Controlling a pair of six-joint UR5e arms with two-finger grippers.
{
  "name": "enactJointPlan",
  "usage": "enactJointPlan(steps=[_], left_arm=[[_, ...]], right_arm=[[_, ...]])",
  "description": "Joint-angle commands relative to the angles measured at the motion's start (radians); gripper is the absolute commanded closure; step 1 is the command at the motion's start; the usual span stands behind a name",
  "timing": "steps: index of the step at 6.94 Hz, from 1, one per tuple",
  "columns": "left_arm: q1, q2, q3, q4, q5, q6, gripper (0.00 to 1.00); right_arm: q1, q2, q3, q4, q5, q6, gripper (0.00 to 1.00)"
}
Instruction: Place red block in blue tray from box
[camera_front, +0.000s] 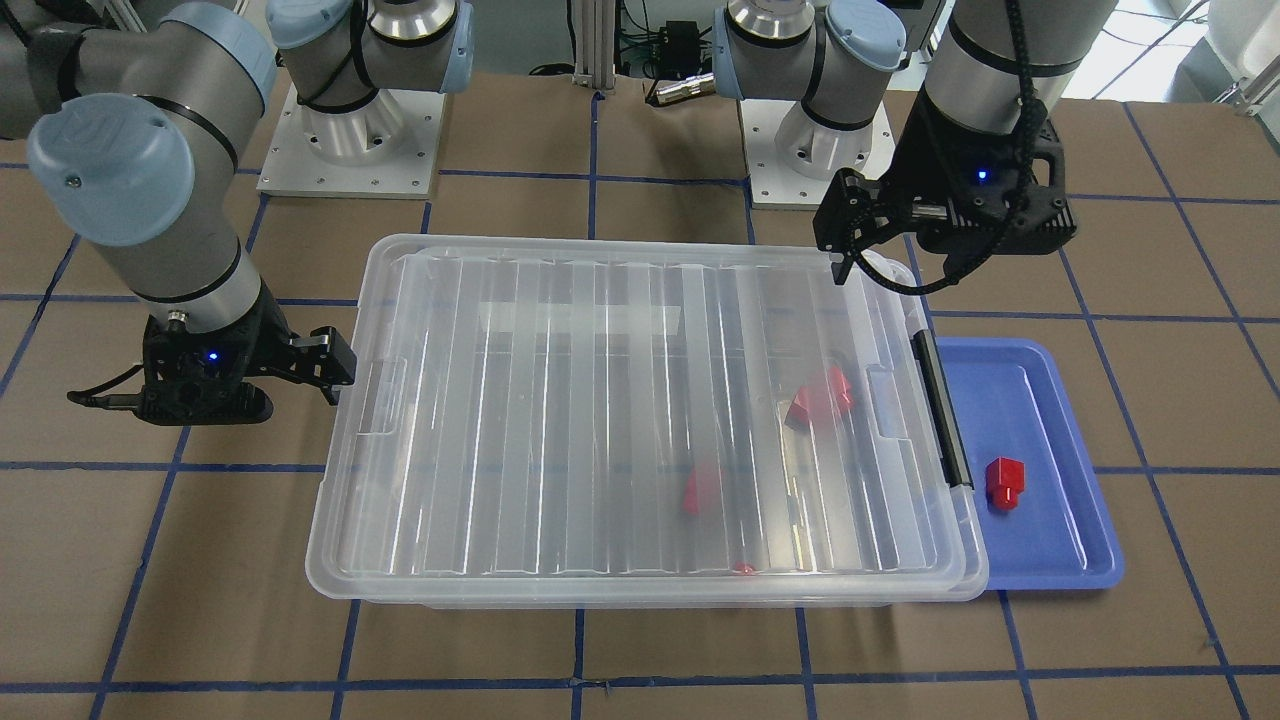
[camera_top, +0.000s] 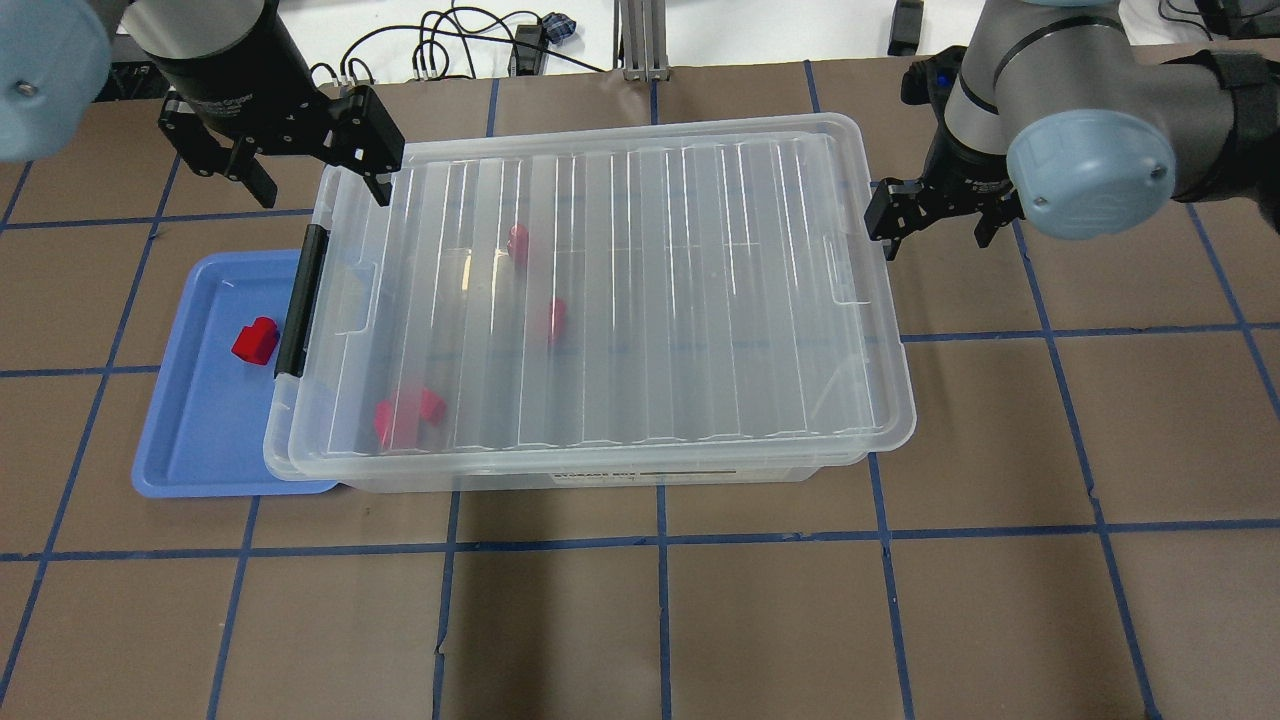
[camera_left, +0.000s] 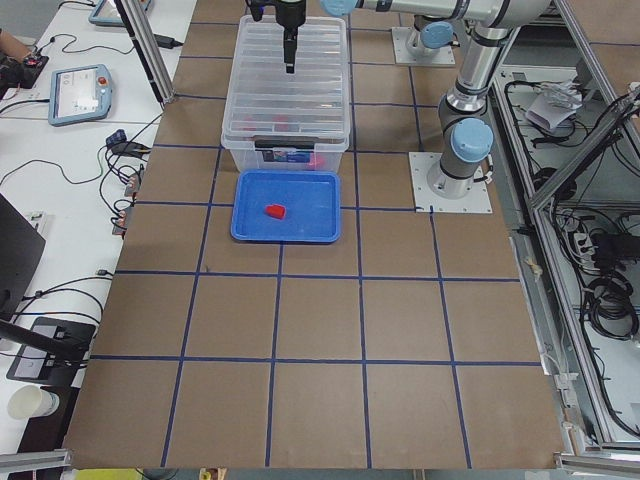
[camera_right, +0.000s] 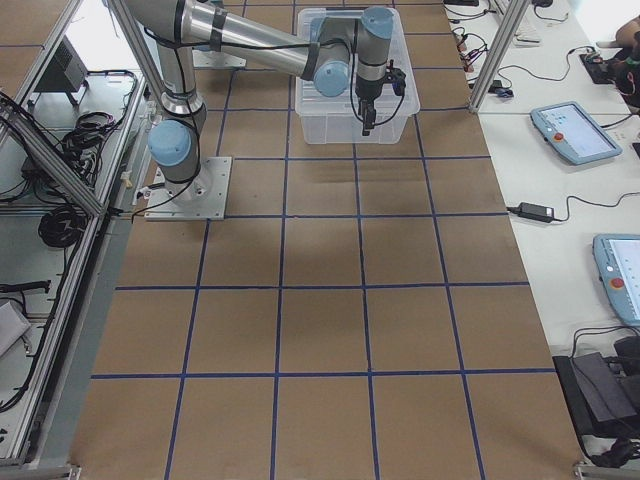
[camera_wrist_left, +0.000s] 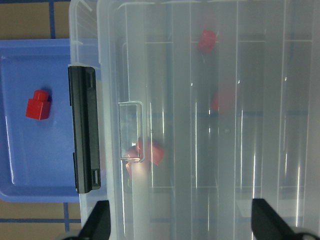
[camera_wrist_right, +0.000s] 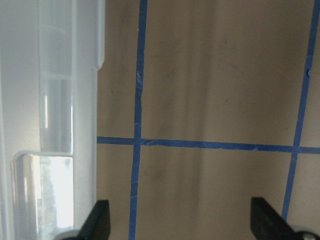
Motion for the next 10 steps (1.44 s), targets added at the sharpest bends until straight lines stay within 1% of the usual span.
enactJointPlan(steps=[1, 2, 3, 4, 6, 10], left_arm=[[0.061, -0.015, 0.033, -0.037, -0.016, -0.007, 0.00], [0.056, -0.019, 0.035, -0.036, -0.019, -0.006, 0.00], [0.053, -0.019, 0.032, -0.038, -0.019, -0.007, 0.00], [0.046, -0.013, 0.030, -0.039, -0.018, -0.007, 0.00], [-0.014, -0.019, 0.032, -0.030, -0.002, -0.030, 0.00], [-0.017, -0.020, 0.038, -0.027, -0.007, -0.029, 0.00]], right_arm=[[0.001, -0.030, -0.060, 0.017, 0.005, -0.005, 0.00], [0.008, -0.086, -0.112, 0.133, 0.017, 0.002, 0.00], [0.011, -0.152, -0.150, 0.265, 0.049, 0.013, 0.00], [0.011, -0.177, -0.155, 0.299, 0.074, 0.036, 0.00], [0.013, -0.168, -0.143, 0.298, 0.078, 0.038, 0.00], [0.013, -0.171, -0.144, 0.298, 0.065, 0.039, 0.00]])
